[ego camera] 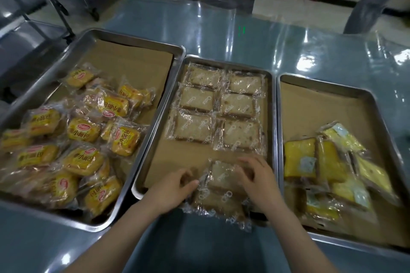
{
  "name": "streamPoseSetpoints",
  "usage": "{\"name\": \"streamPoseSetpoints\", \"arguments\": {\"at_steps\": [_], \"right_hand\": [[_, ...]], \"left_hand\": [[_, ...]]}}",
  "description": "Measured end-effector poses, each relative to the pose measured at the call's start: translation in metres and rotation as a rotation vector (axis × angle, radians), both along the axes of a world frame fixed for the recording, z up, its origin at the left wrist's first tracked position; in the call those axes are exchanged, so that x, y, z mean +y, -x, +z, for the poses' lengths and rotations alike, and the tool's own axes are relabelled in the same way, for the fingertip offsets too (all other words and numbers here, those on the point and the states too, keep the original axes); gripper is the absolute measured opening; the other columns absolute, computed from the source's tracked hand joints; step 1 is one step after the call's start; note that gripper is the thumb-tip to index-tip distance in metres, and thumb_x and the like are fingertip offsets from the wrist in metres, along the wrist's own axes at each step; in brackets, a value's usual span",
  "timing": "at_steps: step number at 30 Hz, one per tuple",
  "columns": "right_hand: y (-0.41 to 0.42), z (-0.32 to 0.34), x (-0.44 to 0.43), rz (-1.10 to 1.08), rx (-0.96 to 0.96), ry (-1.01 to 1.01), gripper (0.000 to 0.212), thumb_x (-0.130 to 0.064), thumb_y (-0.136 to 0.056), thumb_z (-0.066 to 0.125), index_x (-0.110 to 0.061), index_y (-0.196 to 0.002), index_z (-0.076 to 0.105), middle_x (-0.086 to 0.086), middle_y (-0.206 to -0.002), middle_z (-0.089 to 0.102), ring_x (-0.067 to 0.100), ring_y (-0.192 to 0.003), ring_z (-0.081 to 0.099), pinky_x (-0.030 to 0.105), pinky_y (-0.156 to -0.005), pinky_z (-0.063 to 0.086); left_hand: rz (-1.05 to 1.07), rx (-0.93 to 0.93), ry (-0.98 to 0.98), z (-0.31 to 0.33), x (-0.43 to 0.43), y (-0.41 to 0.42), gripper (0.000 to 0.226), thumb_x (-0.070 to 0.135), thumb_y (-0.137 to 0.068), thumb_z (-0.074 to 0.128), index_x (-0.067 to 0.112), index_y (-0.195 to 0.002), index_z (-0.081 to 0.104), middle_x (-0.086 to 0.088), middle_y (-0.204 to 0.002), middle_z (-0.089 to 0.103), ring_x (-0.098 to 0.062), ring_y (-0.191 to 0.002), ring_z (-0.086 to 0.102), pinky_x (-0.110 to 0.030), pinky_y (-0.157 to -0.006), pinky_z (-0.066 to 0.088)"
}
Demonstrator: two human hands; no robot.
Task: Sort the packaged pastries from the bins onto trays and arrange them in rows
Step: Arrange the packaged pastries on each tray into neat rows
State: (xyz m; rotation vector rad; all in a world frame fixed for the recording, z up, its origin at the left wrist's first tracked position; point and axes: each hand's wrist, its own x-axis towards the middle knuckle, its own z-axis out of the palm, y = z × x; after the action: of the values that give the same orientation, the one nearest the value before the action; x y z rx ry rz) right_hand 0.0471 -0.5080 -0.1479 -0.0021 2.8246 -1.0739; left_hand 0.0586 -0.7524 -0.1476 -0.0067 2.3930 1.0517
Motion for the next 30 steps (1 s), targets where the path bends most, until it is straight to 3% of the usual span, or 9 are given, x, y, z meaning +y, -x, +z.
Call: {"name": "streamPoseSetpoints", "arguments": {"at_steps": [3,6,10,14,17,20,24,26,30], "right_hand": [[-0.029,0.000,0.004,0.177,-0.161,-0.046,0.057,-0.054,-0.085,0.058,-0.036,-0.137,0.045,-0.018,-0.142,0.035,0.010,-0.137,0.024,0.026,-0.110,0.022],[-0.044,-0.002,-0.005,0.213,-0.234,-0.005,0.074,-0.057,-0.080,0.063,-0.038,-0.145,0.031,-0.015,-0.153,0.020,0.008,-0.142,0.010,0.034,-0.117,0.014],[-0.047,0.004,-0.012,0.068,-0.124,0.106,0.049,-0.034,-0.089,0.063,-0.033,-0.136,0.049,-0.011,-0.145,0.042,0.007,-0.136,0.032,0.030,-0.114,0.027],[-0.053,0.014,-0.012,-0.104,0.047,0.140,0.028,-0.019,-0.095,0.055,-0.029,-0.121,0.063,-0.013,-0.120,0.062,0.010,-0.115,0.055,0.005,-0.091,0.036],[-0.052,0.016,-0.013,-0.111,0.116,-0.096,0.036,-0.019,-0.095,0.055,-0.029,-0.130,0.057,-0.007,-0.141,0.049,0.018,-0.137,0.035,0.025,-0.110,0.028],[-0.055,0.014,-0.023,-0.076,0.040,-0.429,0.047,-0.021,-0.093,0.055,-0.032,-0.138,0.047,0.001,-0.156,0.025,0.024,-0.146,0.007,0.039,-0.116,0.013],[-0.064,0.006,-0.047,-0.095,-0.006,-0.323,0.049,-0.030,-0.096,0.049,-0.029,-0.144,0.039,0.002,-0.159,0.014,0.026,-0.147,0.000,0.042,-0.118,0.012],[-0.065,0.000,-0.054,-0.090,-0.099,-0.320,0.052,-0.042,-0.098,0.042,-0.036,-0.147,0.027,0.001,-0.160,0.002,0.030,-0.145,-0.010,0.044,-0.118,0.008],[-0.062,-0.007,-0.056,-0.059,-0.184,-0.421,0.055,-0.054,-0.097,0.033,-0.047,-0.148,0.012,-0.001,-0.160,-0.007,0.035,-0.143,-0.018,0.048,-0.118,0.004]], "left_hand": [[-0.079,-0.078,-0.006,0.004,0.001,-0.011,0.051,0.062,-0.079,0.058,0.035,-0.119,0.041,0.016,-0.087,0.056,0.003,-0.076,0.054,-0.019,-0.062,0.040],[-0.034,-0.094,-0.137,0.008,0.005,-0.013,0.065,0.040,-0.075,0.075,0.028,-0.127,0.038,0.014,-0.088,0.056,0.000,-0.079,0.055,-0.019,-0.066,0.043],[0.112,-0.037,-0.245,0.012,-0.005,-0.013,0.049,0.014,-0.077,0.075,0.034,-0.112,0.046,0.004,-0.103,0.057,-0.005,-0.087,0.055,-0.015,-0.065,0.047],[0.231,0.159,-0.216,0.018,-0.033,-0.016,0.051,0.008,-0.077,0.073,0.046,-0.098,0.046,0.016,-0.101,0.056,0.002,-0.086,0.054,-0.015,-0.063,0.045],[0.293,0.279,-0.089,0.021,-0.046,-0.014,0.050,0.011,-0.080,0.071,0.037,-0.117,0.048,0.014,-0.101,0.055,0.000,-0.084,0.052,-0.016,-0.065,0.042],[0.291,0.336,0.066,0.021,-0.047,-0.015,0.057,0.011,-0.085,0.062,0.029,-0.135,0.040,-0.003,-0.128,0.046,-0.018,-0.105,0.053,-0.027,-0.082,0.045],[-0.027,0.425,0.357,0.009,-0.033,-0.027,0.057,0.029,-0.092,0.050,0.032,-0.143,0.026,-0.004,-0.158,0.004,-0.028,-0.144,0.000,-0.041,-0.114,0.009],[-0.194,0.433,0.501,0.001,-0.029,-0.027,0.056,0.043,-0.095,0.037,0.038,-0.147,0.014,-0.002,-0.158,-0.011,-0.026,-0.140,-0.024,-0.046,-0.108,-0.017],[-0.362,0.291,0.543,-0.009,-0.029,-0.023,0.060,0.058,-0.095,0.019,0.038,-0.148,0.002,-0.002,-0.155,-0.020,-0.028,-0.141,-0.022,-0.048,-0.111,-0.016]]}}
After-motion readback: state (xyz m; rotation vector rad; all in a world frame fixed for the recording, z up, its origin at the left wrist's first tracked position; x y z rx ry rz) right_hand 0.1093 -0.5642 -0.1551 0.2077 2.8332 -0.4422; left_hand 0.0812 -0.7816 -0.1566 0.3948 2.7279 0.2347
